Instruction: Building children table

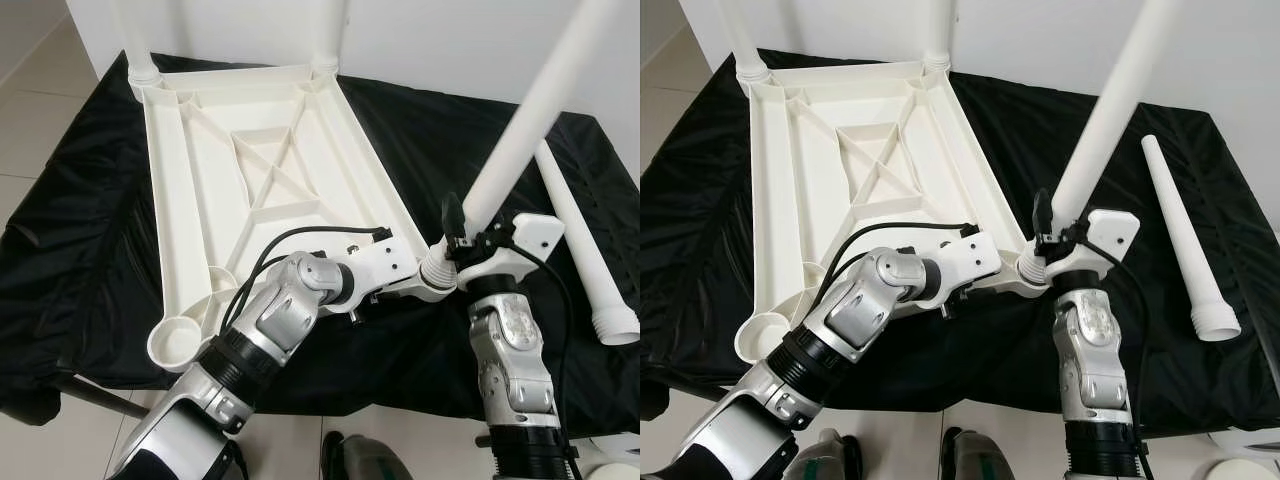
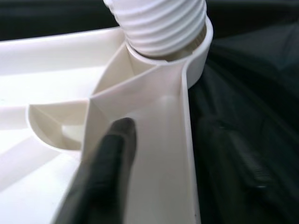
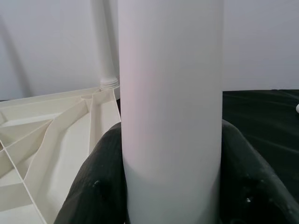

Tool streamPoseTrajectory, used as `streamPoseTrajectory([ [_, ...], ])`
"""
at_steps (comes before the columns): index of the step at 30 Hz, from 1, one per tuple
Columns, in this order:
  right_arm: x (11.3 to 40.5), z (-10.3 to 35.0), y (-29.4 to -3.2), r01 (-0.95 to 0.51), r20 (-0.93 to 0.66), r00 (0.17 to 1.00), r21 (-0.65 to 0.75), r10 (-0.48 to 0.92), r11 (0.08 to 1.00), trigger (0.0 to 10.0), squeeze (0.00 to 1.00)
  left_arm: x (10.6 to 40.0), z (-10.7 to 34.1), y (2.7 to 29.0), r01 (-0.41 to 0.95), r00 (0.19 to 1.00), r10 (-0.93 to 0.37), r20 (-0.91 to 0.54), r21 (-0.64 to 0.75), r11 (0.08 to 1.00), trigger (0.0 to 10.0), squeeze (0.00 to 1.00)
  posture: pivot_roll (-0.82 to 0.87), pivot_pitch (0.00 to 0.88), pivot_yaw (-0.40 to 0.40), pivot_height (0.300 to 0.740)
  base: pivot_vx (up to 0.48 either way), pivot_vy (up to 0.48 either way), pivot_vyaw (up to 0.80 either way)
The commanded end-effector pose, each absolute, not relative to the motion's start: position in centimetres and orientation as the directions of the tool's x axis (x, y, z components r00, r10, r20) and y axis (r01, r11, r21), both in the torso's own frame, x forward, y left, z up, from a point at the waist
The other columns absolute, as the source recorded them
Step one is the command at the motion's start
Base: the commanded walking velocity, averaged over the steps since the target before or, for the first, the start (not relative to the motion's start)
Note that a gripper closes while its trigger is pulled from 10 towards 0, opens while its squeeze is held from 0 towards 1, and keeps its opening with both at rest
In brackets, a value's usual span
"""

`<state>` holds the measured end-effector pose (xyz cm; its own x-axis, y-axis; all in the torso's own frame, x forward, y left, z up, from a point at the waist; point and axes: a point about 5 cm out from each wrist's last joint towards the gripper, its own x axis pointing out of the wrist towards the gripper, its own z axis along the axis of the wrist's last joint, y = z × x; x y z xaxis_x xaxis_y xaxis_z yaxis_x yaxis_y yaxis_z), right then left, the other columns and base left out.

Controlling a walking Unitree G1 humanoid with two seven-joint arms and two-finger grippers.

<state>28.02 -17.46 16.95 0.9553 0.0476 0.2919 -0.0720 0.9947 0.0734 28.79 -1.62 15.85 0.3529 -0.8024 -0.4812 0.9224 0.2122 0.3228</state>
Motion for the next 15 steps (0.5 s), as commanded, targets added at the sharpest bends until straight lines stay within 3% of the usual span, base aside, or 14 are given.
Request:
streamPoseTrajectory([
  [1,28.6,14.8,-16.9,-0.101,0.161,0.983,0.092,0.085,0.991,10.0,0.00,28.8,16.8,-1.6,0.899,0.399,-0.803,-0.442,0.359,0.249,10.0,1.00,-0.01,0.076,-0.057,0.740,0.000,0.000,0.00],
  [5,28.8,15.0,-16.7,-0.117,0.164,0.981,0.090,0.101,0.989,10.0,0.00,28.8,17.1,-1.5,0.899,0.396,-0.809,-0.434,0.361,0.247,10.0,1.00,0.00,0.070,-0.063,0.740,0.000,0.000,0.00],
  [8,29.4,15.5,-16.8,-0.140,0.174,0.977,0.071,0.125,0.988,10.0,0.00,28.4,18.4,-1.3,0.919,0.350,-0.857,-0.378,0.313,0.238,10.0,0.99,0.00,0.055,-0.073,0.740,0.000,0.000,0.00],
  [9,29.7,15.8,-17.0,-0.151,0.183,0.973,0.055,0.138,0.987,10.0,0.00,28.1,19.1,-1.1,0.930,0.325,-0.883,-0.340,0.282,0.234,10.0,0.00,0.01,0.049,-0.076,0.740,0.000,0.000,0.00],
  [15,30.5,16.2,-17.7,-0.161,0.189,0.970,0.038,0.151,0.986,10.0,0.00,28.3,20.6,-0.6,0.943,0.308,-0.919,-0.246,0.205,0.262,10.0,0.00,0.01,0.038,-0.082,0.740,0.000,0.000,0.00],
])
